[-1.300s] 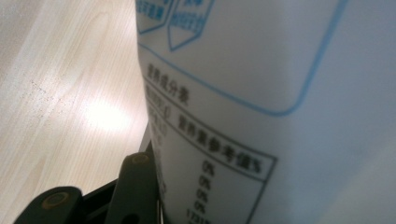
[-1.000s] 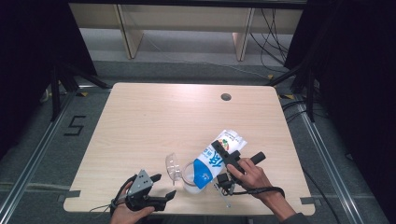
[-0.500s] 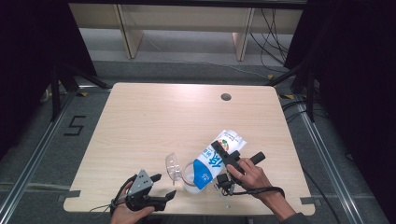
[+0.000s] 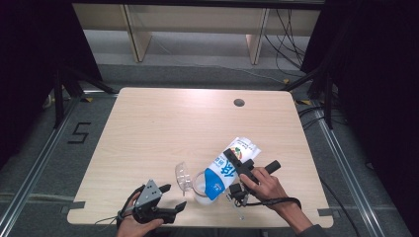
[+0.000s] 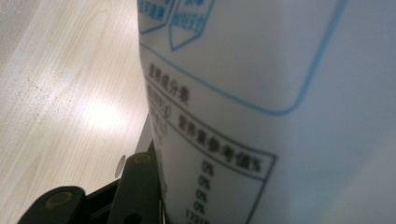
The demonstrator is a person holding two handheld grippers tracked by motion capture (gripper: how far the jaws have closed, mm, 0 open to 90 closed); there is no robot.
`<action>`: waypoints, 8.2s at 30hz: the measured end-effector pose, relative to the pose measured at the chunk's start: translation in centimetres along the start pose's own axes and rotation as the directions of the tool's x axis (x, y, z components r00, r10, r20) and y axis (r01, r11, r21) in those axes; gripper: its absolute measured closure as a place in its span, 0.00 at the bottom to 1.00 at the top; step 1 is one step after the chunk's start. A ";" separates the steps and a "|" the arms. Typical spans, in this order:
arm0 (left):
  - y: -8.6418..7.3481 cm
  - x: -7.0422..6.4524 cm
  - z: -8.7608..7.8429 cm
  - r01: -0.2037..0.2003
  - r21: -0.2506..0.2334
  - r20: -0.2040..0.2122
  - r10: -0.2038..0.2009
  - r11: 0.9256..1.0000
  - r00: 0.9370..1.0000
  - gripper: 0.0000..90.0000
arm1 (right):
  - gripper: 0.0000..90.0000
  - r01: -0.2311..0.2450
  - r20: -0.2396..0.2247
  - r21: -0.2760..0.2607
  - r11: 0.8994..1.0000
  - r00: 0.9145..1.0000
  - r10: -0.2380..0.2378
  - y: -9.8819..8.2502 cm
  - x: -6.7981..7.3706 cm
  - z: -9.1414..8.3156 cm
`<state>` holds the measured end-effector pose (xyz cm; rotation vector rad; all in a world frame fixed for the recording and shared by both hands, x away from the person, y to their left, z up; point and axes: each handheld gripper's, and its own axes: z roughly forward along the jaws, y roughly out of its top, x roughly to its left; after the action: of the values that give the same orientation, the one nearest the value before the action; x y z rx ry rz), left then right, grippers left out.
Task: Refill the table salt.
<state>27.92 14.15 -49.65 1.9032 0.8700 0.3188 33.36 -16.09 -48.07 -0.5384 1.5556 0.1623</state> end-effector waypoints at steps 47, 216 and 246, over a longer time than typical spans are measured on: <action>0.0 0.1 0.0 0.004 -0.007 0.008 -0.004 1.000 1.000 0.23 | 0.69 0.022 0.003 0.008 1.000 1.000 -0.022 0.0 0.0 0.1; -0.1 0.2 -0.3 0.007 -0.011 0.002 -0.007 1.000 1.000 0.23 | 0.79 0.153 0.030 -0.009 0.988 0.988 -0.152 0.1 -0.8 0.4; -0.1 0.1 -0.3 -0.001 -0.012 0.002 0.001 1.000 1.000 0.23 | 0.81 0.179 0.025 -0.016 0.984 0.984 -0.179 0.2 -1.1 0.4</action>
<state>27.77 14.51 -49.65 1.8933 0.8640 0.3223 33.61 -15.51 -47.11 -0.6858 1.4759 0.0454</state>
